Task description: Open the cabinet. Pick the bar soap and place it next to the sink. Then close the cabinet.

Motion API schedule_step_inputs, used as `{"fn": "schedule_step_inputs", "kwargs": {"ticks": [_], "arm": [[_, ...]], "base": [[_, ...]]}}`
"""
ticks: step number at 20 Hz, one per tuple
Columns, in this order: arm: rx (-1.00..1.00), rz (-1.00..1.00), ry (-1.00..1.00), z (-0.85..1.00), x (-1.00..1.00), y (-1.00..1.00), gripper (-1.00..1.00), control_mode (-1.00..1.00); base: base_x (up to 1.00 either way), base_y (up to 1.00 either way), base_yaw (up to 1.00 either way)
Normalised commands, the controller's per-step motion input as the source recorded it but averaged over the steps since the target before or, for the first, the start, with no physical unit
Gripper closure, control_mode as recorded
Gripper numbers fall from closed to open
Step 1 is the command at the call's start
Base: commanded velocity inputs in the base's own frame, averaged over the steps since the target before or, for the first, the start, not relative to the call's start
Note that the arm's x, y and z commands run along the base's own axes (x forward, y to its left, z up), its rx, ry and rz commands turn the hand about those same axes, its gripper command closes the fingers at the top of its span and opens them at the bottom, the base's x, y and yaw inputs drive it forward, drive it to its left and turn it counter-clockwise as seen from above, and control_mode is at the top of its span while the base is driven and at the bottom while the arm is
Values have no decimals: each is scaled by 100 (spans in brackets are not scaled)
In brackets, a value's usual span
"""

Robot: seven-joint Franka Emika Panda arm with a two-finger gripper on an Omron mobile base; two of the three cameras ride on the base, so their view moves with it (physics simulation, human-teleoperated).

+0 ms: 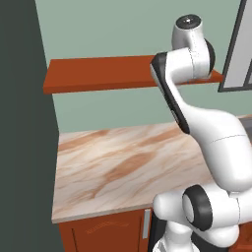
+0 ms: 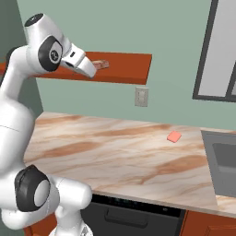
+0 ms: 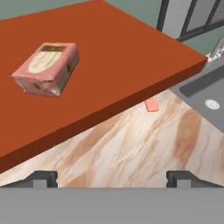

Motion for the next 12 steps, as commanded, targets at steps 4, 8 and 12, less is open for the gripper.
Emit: {"fn": "schedule_step_inputs", "kwargs": {"ticks": [4, 8, 12], "arm": [[0, 1, -1, 18, 41, 0, -100, -100], [0, 3, -1, 0, 67, 0, -100, -100], [0, 4, -2, 0, 68, 0, -100, -100]], "base": [[0, 0, 0], [0, 0, 0], [0, 0, 0]]}}
